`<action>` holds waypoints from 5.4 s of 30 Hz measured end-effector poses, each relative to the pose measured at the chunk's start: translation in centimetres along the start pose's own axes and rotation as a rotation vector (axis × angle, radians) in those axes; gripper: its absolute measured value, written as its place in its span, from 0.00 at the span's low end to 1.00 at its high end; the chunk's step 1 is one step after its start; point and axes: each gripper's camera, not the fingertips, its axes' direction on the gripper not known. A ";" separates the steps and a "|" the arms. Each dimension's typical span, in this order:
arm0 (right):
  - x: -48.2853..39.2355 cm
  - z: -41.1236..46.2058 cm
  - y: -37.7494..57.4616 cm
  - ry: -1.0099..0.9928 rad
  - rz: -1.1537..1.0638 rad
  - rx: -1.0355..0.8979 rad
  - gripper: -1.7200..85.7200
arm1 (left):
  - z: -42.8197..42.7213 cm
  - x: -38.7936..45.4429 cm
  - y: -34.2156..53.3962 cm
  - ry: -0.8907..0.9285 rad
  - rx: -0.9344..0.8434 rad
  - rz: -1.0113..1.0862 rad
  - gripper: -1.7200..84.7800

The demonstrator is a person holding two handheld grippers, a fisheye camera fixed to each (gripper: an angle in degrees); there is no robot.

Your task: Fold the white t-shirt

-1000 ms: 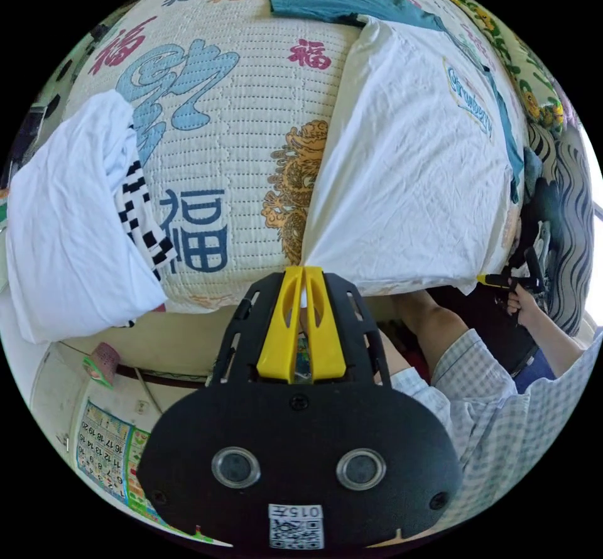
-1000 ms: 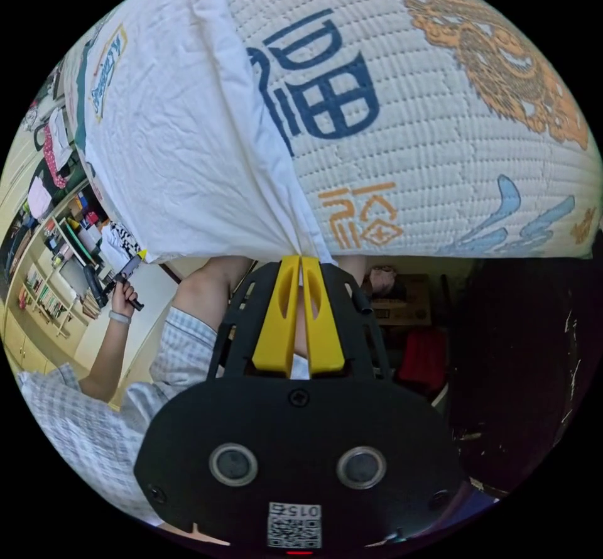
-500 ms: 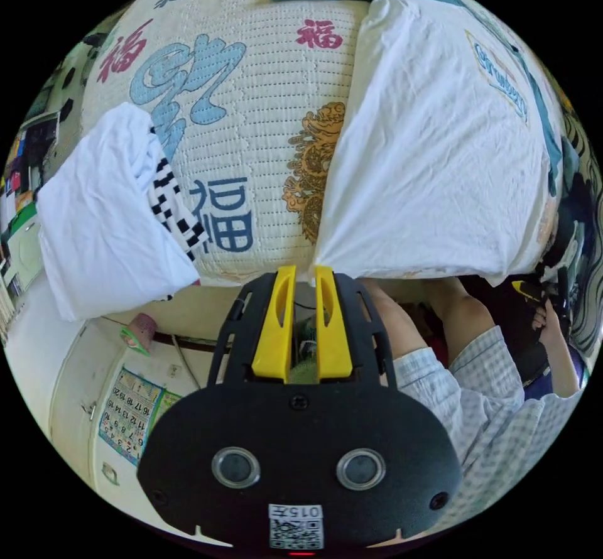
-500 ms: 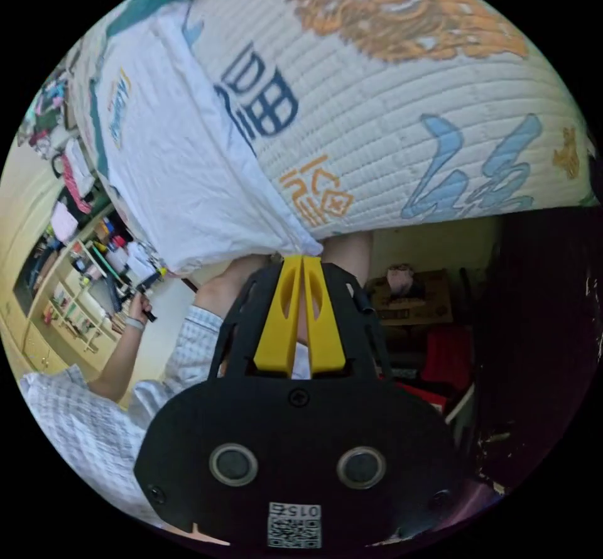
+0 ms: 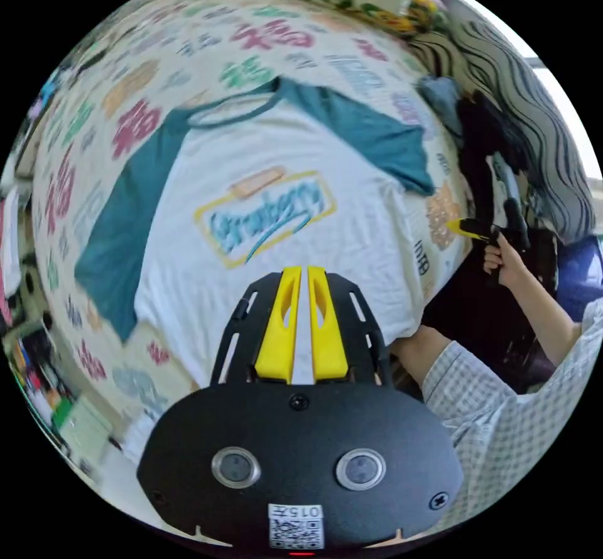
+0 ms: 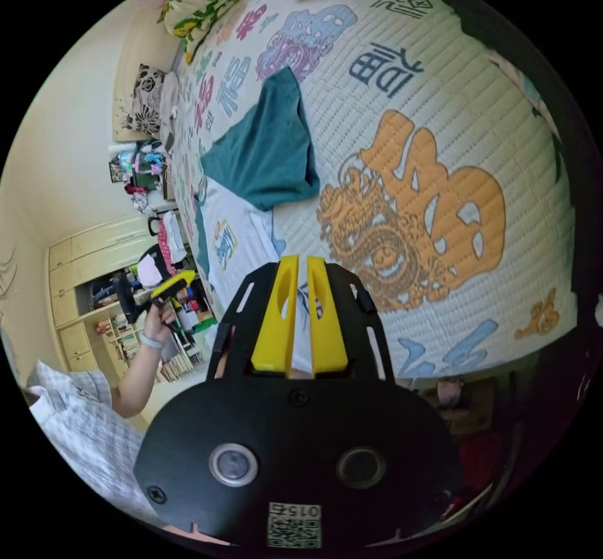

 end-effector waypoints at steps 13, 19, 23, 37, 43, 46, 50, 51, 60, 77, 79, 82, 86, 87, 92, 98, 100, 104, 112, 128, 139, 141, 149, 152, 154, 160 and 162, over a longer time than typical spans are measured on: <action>4.4 -1.2 -3.9 -0.204 0.151 0.082 0.08 | 16.1 20.4 -30.9 0.031 -0.177 0.616 0.08; 3.5 -0.8 -4.7 -0.187 0.077 0.044 0.04 | 18.5 20.8 -31.8 0.015 -0.200 0.699 0.01; 1.2 -2.6 -3.9 -0.159 -0.018 0.104 0.03 | 15.2 18.2 -31.0 0.068 -0.056 0.682 0.01; -19.7 9.5 -1.1 0.022 -0.597 -0.137 0.02 | 0.3 -10.1 -11.7 0.157 0.376 0.136 0.01; -21.4 18.9 -0.8 0.197 -0.597 -0.336 0.02 | 4.1 -19.7 -3.5 0.201 0.323 -0.188 0.02; -21.8 19.9 -1.1 0.226 -0.571 -0.329 0.02 | 4.9 -21.2 -2.1 0.306 0.343 -0.265 0.05; -22.4 20.5 -2.2 0.225 -0.505 -0.315 0.02 | 6.5 -21.5 -3.1 0.428 0.280 -0.318 0.11; -22.5 20.6 -2.3 0.227 -0.502 -0.314 0.02 | 6.6 -21.4 -3.2 0.425 0.270 -0.323 0.10; -26.9 24.3 -3.4 0.214 -0.565 -0.331 0.02 | -1.5 -22.8 1.3 0.294 0.397 -0.281 0.01; -31.2 26.6 -7.8 0.171 -0.540 -0.256 0.02 | -13.4 -22.2 8.0 0.112 0.405 -0.244 0.01; -31.8 27.9 -8.7 0.172 -0.529 -0.259 0.02 | -13.3 -21.5 6.6 0.208 0.352 -0.174 0.01; -32.6 31.2 -9.5 0.292 -0.524 -0.303 0.01 | -12.2 -21.1 6.0 0.184 0.242 -0.167 0.01; -32.8 34.9 -9.2 0.459 -0.551 -0.380 0.01 | -13.4 -22.2 8.6 0.134 0.194 -0.223 0.01; -33.0 35.1 -9.2 0.457 -0.546 -0.375 0.01 | -13.8 -22.4 9.1 0.146 0.199 -0.233 0.01; -36.8 35.7 -9.6 0.454 -0.537 -0.362 0.02 | -19.2 -25.5 16.3 0.154 0.294 -0.378 0.01; -48.4 41.4 -11.2 0.302 -0.707 -0.388 0.03 | -26.7 -33.7 32.5 0.159 0.546 -0.857 0.06; -52.9 45.1 -11.4 0.273 -0.787 -0.405 0.04 | -27.7 -36.3 37.6 0.163 0.591 -1.002 0.08; -62.5 55.4 -10.9 0.261 -0.942 -0.435 0.08 | -28.4 -40.3 45.4 0.205 0.628 -1.192 0.09; -73.3 73.6 -8.9 0.459 -1.073 -0.574 0.12 | -29.1 -42.3 47.7 0.263 0.651 -1.246 0.11; -71.5 66.9 -15.2 0.185 -0.862 -0.432 0.02 | -36.4 -35.5 47.5 0.151 0.782 -0.971 0.01; -50.9 47.1 -18.9 0.167 -0.400 -0.164 0.04 | -35.2 -19.0 34.8 0.094 0.599 -0.434 0.02; -48.3 46.5 -19.1 0.220 -0.333 -0.168 0.05 | -32.3 -16.9 32.6 0.089 0.493 -0.395 0.03; -51.2 45.0 -21.2 0.205 -0.540 -0.089 0.09 | -31.4 -15.5 29.2 0.109 0.469 -0.342 0.06; -54.5 48.6 -21.9 0.172 -0.678 -0.208 0.07 | -31.4 -17.4 27.2 0.061 0.496 -0.388 0.05; -55.9 51.2 -22.1 0.181 -0.727 -0.277 0.07 | -30.6 -18.2 25.3 0.019 0.475 -0.386 0.04; -56.6 57.3 -23.2 0.355 -0.734 -0.427 0.02 | -26.2 -18.2 22.0 -0.119 0.305 -0.361 0.02; -56.8 57.2 -23.7 0.348 -0.730 -0.454 0.01 | -25.7 -18.2 22.3 -0.123 0.295 -0.375 0.01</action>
